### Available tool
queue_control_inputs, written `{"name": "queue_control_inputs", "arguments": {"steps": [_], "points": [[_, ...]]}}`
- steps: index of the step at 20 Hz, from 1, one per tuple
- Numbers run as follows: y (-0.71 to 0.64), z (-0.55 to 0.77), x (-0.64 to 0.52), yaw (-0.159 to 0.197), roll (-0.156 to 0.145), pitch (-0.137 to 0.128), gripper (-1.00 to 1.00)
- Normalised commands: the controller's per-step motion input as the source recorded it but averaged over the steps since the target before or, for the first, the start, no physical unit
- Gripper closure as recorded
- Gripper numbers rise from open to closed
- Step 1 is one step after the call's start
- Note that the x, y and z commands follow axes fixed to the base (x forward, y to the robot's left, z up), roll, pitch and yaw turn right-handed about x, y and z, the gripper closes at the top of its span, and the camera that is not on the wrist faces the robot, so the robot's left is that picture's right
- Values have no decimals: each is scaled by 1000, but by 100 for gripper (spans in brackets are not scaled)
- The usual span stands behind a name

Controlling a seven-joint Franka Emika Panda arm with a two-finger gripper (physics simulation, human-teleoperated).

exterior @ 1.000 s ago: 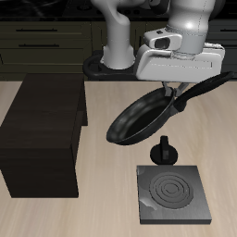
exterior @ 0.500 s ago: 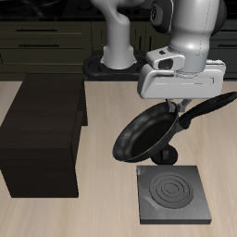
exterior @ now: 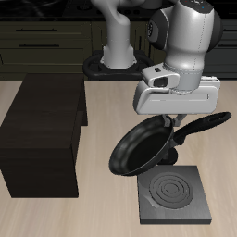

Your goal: Place the frypan on the flat stove

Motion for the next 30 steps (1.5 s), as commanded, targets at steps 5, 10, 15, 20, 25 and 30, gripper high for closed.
{"name": "queue_control_inputs", "arguments": {"steps": [5, 10, 15, 20, 25, 30], "points": [[-144, -238, 147, -9, -5, 19, 100], [-66, -174, 84, -3, 3, 8, 100], [12, -145, 83, 26, 4, 2, 100], [114, -128, 6, -8, 17, 5, 100], [114, -108, -47, 0, 24, 4, 100], [43, -149, 19, 6, 6, 14, 100]]}}
